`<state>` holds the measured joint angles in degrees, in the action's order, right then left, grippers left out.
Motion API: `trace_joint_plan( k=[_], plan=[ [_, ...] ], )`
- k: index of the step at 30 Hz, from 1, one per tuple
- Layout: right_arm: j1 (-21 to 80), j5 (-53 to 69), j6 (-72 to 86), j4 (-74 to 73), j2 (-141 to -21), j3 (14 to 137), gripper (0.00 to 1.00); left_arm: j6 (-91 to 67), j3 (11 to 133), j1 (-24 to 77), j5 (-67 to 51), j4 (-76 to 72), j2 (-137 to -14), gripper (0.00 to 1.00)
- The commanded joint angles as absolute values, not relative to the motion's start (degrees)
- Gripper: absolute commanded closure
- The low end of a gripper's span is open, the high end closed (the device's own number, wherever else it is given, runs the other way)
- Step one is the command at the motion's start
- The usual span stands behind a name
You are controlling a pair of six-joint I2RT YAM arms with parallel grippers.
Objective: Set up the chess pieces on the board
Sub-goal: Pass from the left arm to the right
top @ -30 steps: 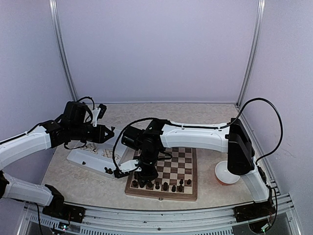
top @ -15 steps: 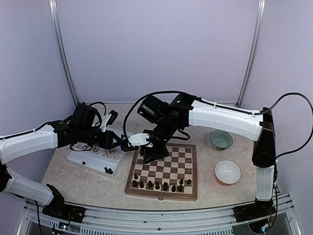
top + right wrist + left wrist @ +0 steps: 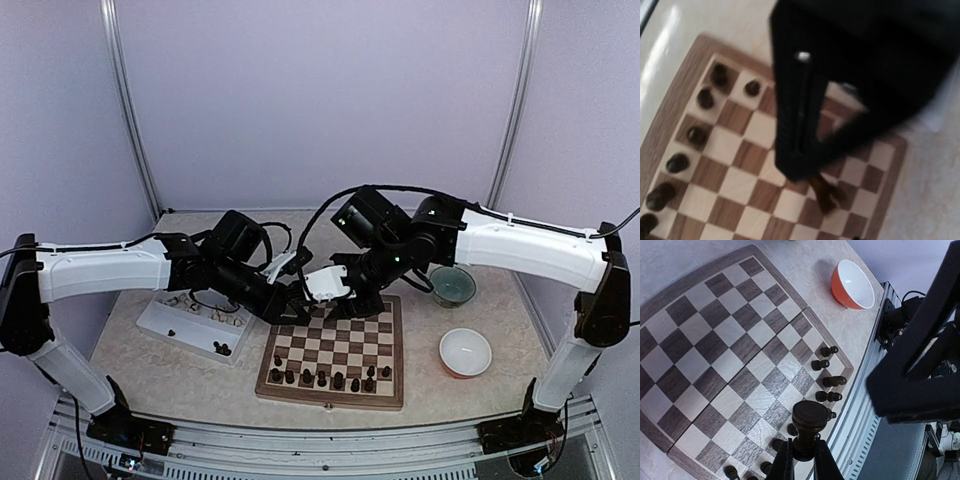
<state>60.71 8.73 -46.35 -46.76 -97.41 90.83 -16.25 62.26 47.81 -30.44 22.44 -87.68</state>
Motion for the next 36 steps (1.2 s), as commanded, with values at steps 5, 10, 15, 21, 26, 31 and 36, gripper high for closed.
trace_joint_plan(
  k=[5,10,15,21,26,31,36],
  plan=[
    [64.8,0.5,-50.2,-43.3,-97.2,87.1,0.54,-16.2,67.1,50.6,-36.1,25.7,-91.8,0.93],
    [66.2,-2.2,-51.3,-42.9,-98.1,85.8,0.54,-16.6,67.3,51.3,-37.9,25.1,-92.7,0.93],
    [67.3,-6.3,-52.8,-43.0,-99.2,83.9,0.56,-16.6,67.0,51.5,-39.6,24.8,-92.4,0.93],
    [67.3,-7.2,-52.6,-42.7,-99.1,82.8,0.75,-16.3,66.9,51.5,-40.1,25.0,-92.7,0.93],
    [67.3,-7.4,-51.2,-41.3,-98.7,82.6,0.89,-17.0,67.4,51.5,-39.4,24.6,-93.3,0.89],
    [67.2,-6.9,-50.4,-40.3,-98.4,81.3,0.92,-17.4,67.6,51.4,-39.0,24.3,-93.7,0.86],
    [65.7,-6.0,-49.7,-39.2,-98.3,79.8,0.93,-17.5,67.0,51.0,-38.7,23.8,-93.3,0.86]
  ],
)
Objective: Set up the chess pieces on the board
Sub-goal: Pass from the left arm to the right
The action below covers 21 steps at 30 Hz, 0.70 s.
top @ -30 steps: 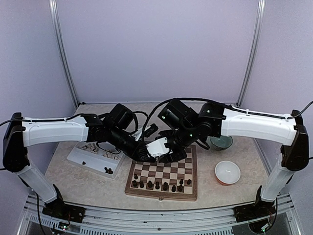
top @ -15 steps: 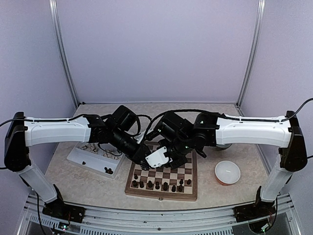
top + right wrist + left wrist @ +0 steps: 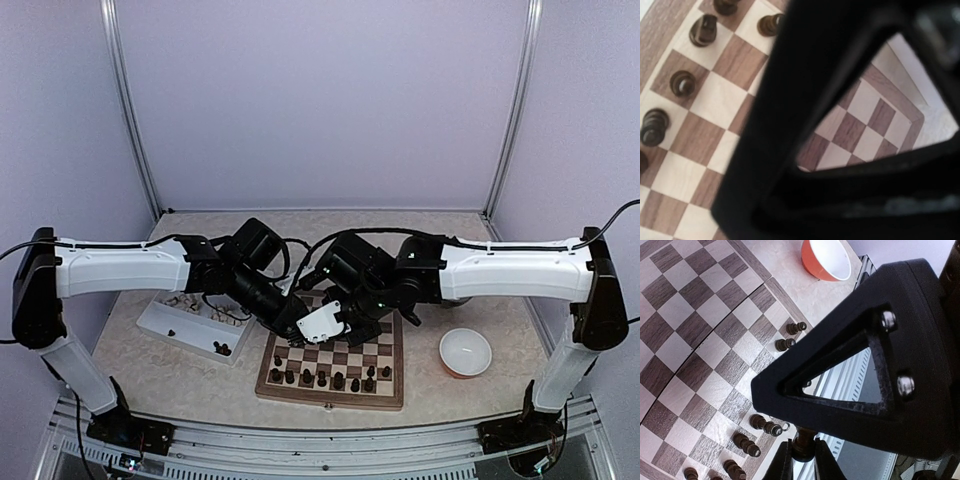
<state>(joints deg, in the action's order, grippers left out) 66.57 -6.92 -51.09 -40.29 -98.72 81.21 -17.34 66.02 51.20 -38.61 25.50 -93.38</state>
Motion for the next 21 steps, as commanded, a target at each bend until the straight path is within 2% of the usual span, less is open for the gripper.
trace_joint_plan(
  k=[1,4,7,11,13,16,21],
  plan=[
    [65.5,-5.6,-49.6,-39.2,-98.3,79.7,0.93,-17.7,66.8,51.0,-39.0,23.4,-93.3,0.87],
    [65.4,-5.2,-49.4,-38.6,-98.2,79.6,0.86,-18.1,66.7,50.9,-40.0,22.0,-93.2,0.93],
    [65.5,-4.6,-49.6,-38.6,-98.6,80.1,0.74,-18.5,67.0,50.5,-41.1,21.2,-93.5,0.97],
    [66.2,-4.6,-50.6,-38.7,-98.8,79.6,0.7,-18.8,67.6,49.4,-42.1,21.7,-95.1,0.99],
    [66.4,-4.9,-50.6,-38.9,-98.9,79.5,0.74,-18.8,67.5,49.2,-42.4,21.7,-95.6,1.0],
    [66.4,-5.9,-50.1,-38.9,-99.2,79.3,0.86,-18.5,67.3,49.0,-42.4,21.9,-95.6,1.0],
    [63.2,-0.9,-47.1,-38.2,-97.5,78.9,0.93,-18.7,64.9,48.3,-37.5,21.7,-92.5,0.83]
  ],
)
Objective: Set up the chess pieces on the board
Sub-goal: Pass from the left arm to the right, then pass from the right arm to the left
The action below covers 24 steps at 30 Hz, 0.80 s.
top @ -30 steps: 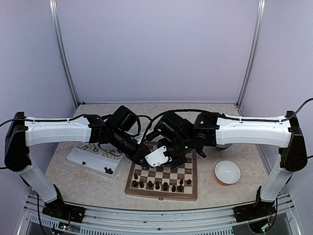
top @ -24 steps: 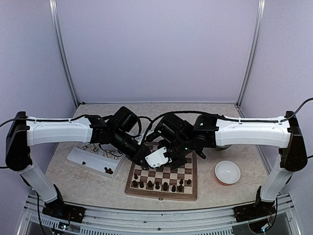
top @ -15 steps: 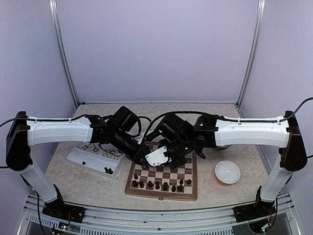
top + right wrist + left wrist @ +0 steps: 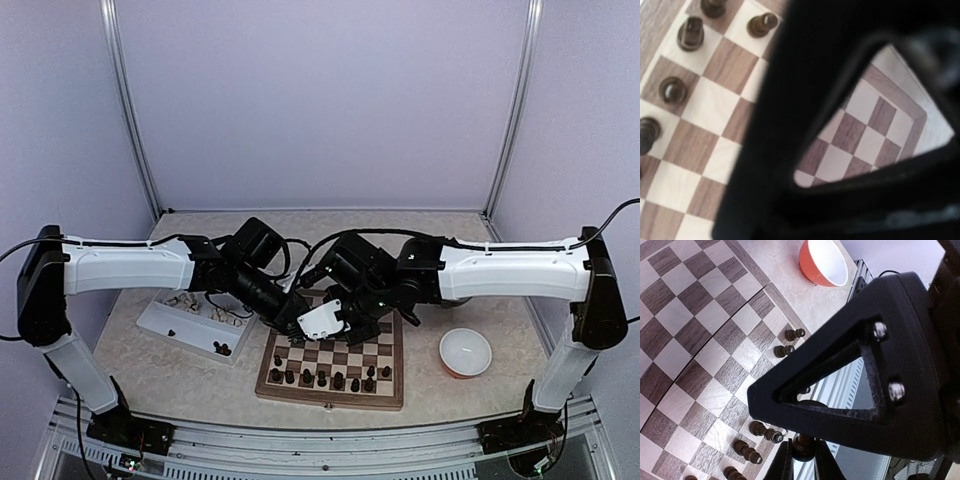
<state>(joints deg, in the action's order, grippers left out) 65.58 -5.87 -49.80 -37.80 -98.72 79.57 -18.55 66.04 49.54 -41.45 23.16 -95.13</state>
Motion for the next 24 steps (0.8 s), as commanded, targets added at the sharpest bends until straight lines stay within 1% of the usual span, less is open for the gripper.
trace_joint_plan(
  k=[1,3,5,6,7,10,11,14,16,19,24],
  plan=[
    [61.8,2.5,-45.8,-38.4,-96.8,79.3,0.94,-19.1,63.3,48.1,-35.9,20.3,-91.3,0.8],
    [58.5,9.5,-42.7,-37.8,-95.4,79.6,0.94,-20.5,58.5,48.1,-32.3,14.7,-86.2,0.76],
    [55.3,16.3,-39.0,-35.8,-93.9,79.1,0.95,-22.3,53.4,48.5,-27.8,7.5,-79.9,0.68],
    [54.2,19.4,-37.2,-35.0,-93.2,78.7,0.95,-23.2,51.5,48.6,-23.7,4.3,-75.5,0.64],
    [51.7,26.3,-32.5,-31.9,-91.5,77.2,0.95,-24.3,47.3,49.4,-15.5,-3.5,-67.9,0.59],
    [48.1,37.1,-25.7,-28.3,-90.5,76.1,0.96,-22.8,43.4,53.4,-6.0,-11.7,-62.9,0.57],
    [46.8,40.7,-23.2,-27.1,-90.5,76.0,0.96,-22.2,42.3,54.9,-1.3,-14.3,-62.0,0.57],
    [42.6,52.9,-15.0,-22.4,-91.0,75.3,0.95,-19.8,40.9,59.8,5.5,-20.9,-62.9,0.55],
    [41.1,57.7,-12.1,-20.8,-91.5,75.2,0.94,-18.7,42.2,62.0,7.0,-22.1,-65.5,0.54],
    [40.7,58.8,-11.6,-20.6,-91.7,75.3,0.93,-17.3,44.3,64.3,8.1,-22.9,-69.5,0.53],
    [40.7,59.6,-11.6,-20.1,-91.3,74.5,0.93,-17.0,47.4,65.0,8.5,-22.4,-73.6,0.53]
  ],
)
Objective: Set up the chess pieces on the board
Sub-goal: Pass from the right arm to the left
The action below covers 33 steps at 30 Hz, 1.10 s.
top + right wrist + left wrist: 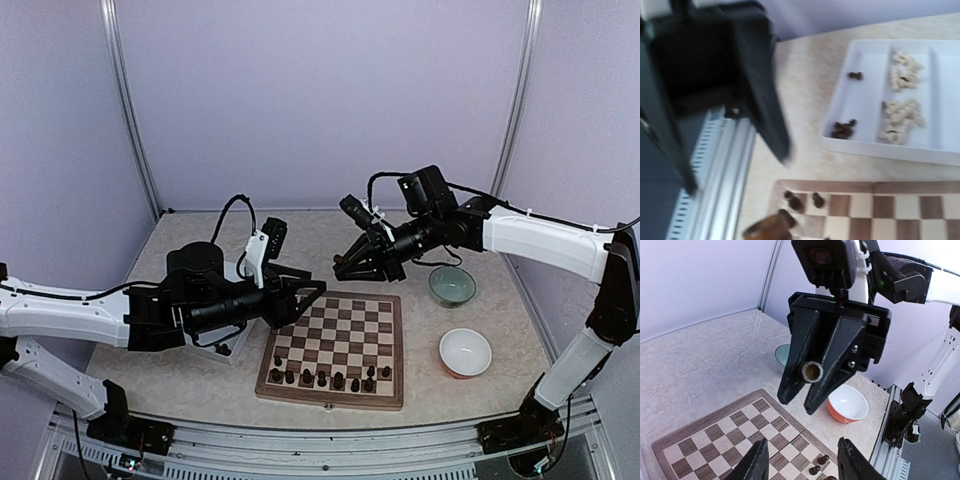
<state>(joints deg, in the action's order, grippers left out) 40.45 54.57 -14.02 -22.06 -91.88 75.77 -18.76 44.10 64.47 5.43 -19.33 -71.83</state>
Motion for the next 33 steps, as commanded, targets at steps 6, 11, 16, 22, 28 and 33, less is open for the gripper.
trace_joint_plan(
  k=[6,11,16,22,28,33],
  plan=[
    [40.7,60.1,-12.1,-20.8,-91.5,74.1,0.91,-16.4,49.1,64.9,9.2,-23.2,-76.0,0.52],
    [40.6,60.5,-12.5,-21.1,-91.7,74.2,0.9,-15.8,51.9,64.7,8.0,-23.0,-78.8,0.53],
    [40.6,60.8,-12.7,-21.4,-91.7,74.2,0.9,-16.2,54.1,64.4,6.2,-22.5,-81.7,0.6],
    [40.6,60.7,-13.1,-21.6,-91.6,73.9,0.9,-16.9,54.8,63.5,3.7,-22.6,-83.0,0.74],
    [40.7,60.3,-14.0,-22.0,-91.8,74.0,0.9,-17.6,54.8,62.3,3.0,-22.7,-82.7,0.77],
    [40.7,60.2,-14.4,-22.2,-91.8,73.9,0.9,-19.1,54.1,61.4,1.9,-23.7,-81.8,0.66]
  ],
)
